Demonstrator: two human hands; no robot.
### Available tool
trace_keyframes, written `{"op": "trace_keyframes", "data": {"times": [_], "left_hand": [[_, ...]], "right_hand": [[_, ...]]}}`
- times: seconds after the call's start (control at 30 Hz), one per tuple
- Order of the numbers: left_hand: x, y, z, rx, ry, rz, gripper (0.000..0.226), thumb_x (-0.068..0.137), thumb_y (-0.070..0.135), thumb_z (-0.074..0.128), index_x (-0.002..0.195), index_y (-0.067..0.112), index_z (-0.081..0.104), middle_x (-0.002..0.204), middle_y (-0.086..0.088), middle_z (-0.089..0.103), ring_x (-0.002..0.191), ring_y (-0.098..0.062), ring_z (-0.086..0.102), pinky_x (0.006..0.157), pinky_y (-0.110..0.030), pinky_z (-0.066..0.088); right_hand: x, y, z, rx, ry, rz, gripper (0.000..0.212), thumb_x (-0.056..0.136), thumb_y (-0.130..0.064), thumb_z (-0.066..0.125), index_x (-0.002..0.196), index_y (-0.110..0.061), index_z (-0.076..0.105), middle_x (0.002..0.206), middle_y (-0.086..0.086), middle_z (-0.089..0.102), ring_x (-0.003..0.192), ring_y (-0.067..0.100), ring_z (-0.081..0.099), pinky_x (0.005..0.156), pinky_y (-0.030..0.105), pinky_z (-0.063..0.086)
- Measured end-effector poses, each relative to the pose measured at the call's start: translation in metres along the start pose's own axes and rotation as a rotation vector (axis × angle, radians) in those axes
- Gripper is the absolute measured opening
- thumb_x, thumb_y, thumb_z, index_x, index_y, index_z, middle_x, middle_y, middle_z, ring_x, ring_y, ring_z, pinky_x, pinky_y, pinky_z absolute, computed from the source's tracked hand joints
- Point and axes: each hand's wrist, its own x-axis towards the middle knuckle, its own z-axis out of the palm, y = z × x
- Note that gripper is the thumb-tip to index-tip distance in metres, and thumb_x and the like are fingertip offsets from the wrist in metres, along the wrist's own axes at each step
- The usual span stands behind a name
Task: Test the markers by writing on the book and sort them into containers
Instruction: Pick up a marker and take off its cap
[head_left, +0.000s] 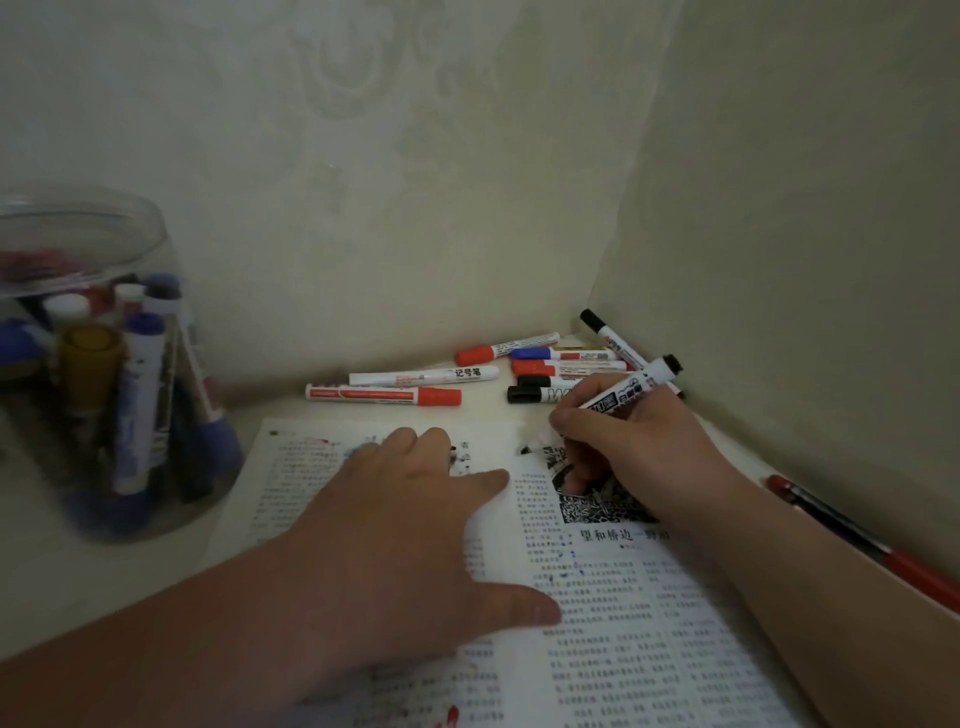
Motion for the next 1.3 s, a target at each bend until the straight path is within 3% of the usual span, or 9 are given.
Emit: {"op": "trace_keyframes", "data": {"times": [0.1, 0.17, 0.27, 0.43, 0.57, 0.8, 0.97, 1.2, 1.3], "left_hand": [[0.001, 0.001, -0.002, -0.01, -0.012, 0.0, 0.107, 0.052, 0.107, 0.028, 0.145, 0.056, 0.013, 0.12, 0.016, 0.03, 0.108, -0.009, 0.023, 0.103, -0.039, 0.029], [0.001, 0.001, -0.001, -0.022, -0.025, -0.007, 0.106, 0.053, 0.106, 0.03, 0.145, 0.055, 0.014, 0.124, 0.016, 0.031, 0.11, -0.009, 0.024, 0.104, -0.039, 0.029], [0.0, 0.001, 0.0, -0.032, -0.009, 0.004, 0.105, 0.053, 0.106, 0.031, 0.143, 0.054, 0.016, 0.121, 0.017, 0.03, 0.112, -0.009, 0.025, 0.103, -0.037, 0.03], [0.001, 0.001, 0.002, -0.008, 0.026, 0.006, 0.093, 0.068, 0.098, 0.018, 0.149, 0.052, 0.011, 0.131, 0.015, 0.032, 0.122, -0.01, 0.027, 0.111, -0.04, 0.027], [0.002, 0.002, 0.004, 0.001, 0.077, 0.011, 0.081, 0.077, 0.091, 0.024, 0.148, 0.05, 0.017, 0.128, 0.016, 0.035, 0.121, -0.009, 0.03, 0.111, -0.04, 0.028], [0.004, 0.001, 0.005, -0.048, 0.097, 0.005, 0.086, 0.072, 0.093, 0.031, 0.146, 0.05, 0.023, 0.129, 0.018, 0.036, 0.123, -0.006, 0.031, 0.112, -0.038, 0.029], [0.001, 0.004, 0.002, -0.049, 0.073, 0.014, 0.09, 0.065, 0.099, 0.031, 0.141, 0.052, 0.025, 0.124, 0.019, 0.036, 0.118, -0.006, 0.032, 0.11, -0.038, 0.03], [0.001, 0.003, 0.0, -0.048, 0.055, 0.021, 0.093, 0.062, 0.1, 0.032, 0.14, 0.051, 0.027, 0.121, 0.019, 0.037, 0.115, -0.006, 0.033, 0.109, -0.039, 0.03], [0.001, 0.003, 0.0, -0.052, 0.048, 0.019, 0.095, 0.058, 0.102, 0.032, 0.139, 0.052, 0.028, 0.12, 0.019, 0.037, 0.114, -0.006, 0.033, 0.107, -0.038, 0.031]], "right_hand": [[-0.003, -0.002, 0.003, 0.0, -0.036, -0.011, 0.005, 0.089, -0.006, 0.071, 0.09, -0.009, 0.075, 0.072, 0.018, 0.071, 0.064, 0.036, 0.071, 0.075, 0.054, 0.061], [-0.001, -0.001, 0.005, -0.062, -0.05, -0.026, 0.008, 0.087, -0.008, 0.074, 0.088, -0.015, 0.075, 0.069, 0.012, 0.071, 0.058, 0.032, 0.069, 0.065, 0.047, 0.06], [0.002, 0.001, 0.006, -0.173, -0.048, -0.027, 0.009, 0.086, -0.01, 0.072, 0.081, -0.016, 0.072, 0.057, 0.002, 0.066, 0.044, 0.019, 0.057, 0.048, 0.03, 0.046], [0.006, 0.002, 0.006, -0.201, -0.049, -0.022, 0.014, 0.087, -0.013, 0.072, 0.074, -0.017, 0.071, 0.054, -0.003, 0.064, 0.041, 0.008, 0.053, 0.045, 0.023, 0.042], [0.003, 0.0, 0.007, -0.244, -0.091, -0.043, 0.012, 0.089, -0.015, 0.071, 0.077, -0.015, 0.073, 0.062, 0.003, 0.069, 0.044, 0.008, 0.055, 0.045, 0.022, 0.044], [0.002, 0.001, 0.004, -0.201, -0.104, -0.027, 0.014, 0.087, -0.01, 0.072, 0.074, -0.013, 0.071, 0.06, 0.003, 0.067, 0.044, 0.01, 0.054, 0.044, 0.022, 0.042], [0.001, 0.0, 0.006, -0.23, -0.113, -0.048, 0.01, 0.086, -0.006, 0.073, 0.076, -0.008, 0.071, 0.057, -0.001, 0.065, 0.045, 0.002, 0.054, 0.046, 0.016, 0.041], [-0.007, -0.005, -0.003, -0.219, -0.299, -0.051, 0.011, 0.084, -0.008, 0.077, 0.074, -0.012, 0.075, 0.064, 0.005, 0.07, 0.058, 0.015, 0.063, 0.056, 0.026, 0.05], [-0.007, -0.007, -0.002, -0.287, -0.291, -0.071, 0.012, 0.083, -0.009, 0.077, 0.073, -0.015, 0.074, 0.065, 0.004, 0.071, 0.058, 0.015, 0.064, 0.057, 0.029, 0.051]]}}
